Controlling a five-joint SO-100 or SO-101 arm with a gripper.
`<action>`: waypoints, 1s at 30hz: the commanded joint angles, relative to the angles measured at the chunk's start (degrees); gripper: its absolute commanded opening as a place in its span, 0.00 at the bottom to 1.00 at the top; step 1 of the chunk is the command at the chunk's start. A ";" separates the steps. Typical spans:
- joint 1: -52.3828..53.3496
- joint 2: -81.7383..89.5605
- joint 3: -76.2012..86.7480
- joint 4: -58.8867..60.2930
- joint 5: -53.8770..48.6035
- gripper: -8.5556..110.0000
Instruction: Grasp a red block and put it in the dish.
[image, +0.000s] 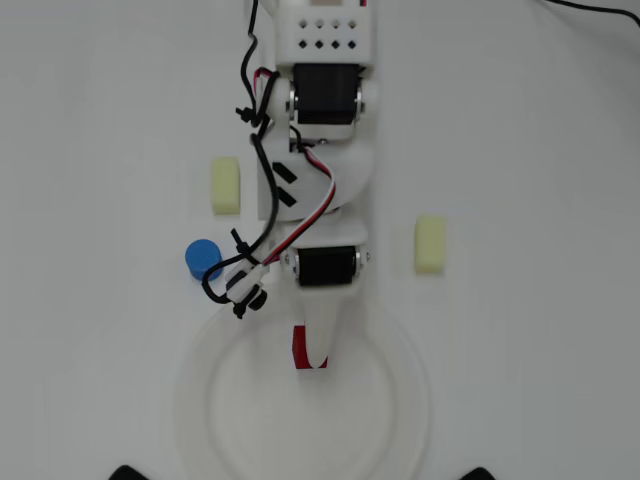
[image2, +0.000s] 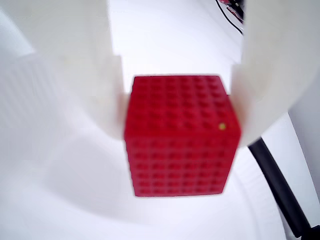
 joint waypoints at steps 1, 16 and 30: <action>-0.62 0.09 -3.96 0.79 0.79 0.07; 0.44 0.00 -4.57 4.48 -0.62 0.28; 2.11 22.32 -2.46 28.65 0.00 0.39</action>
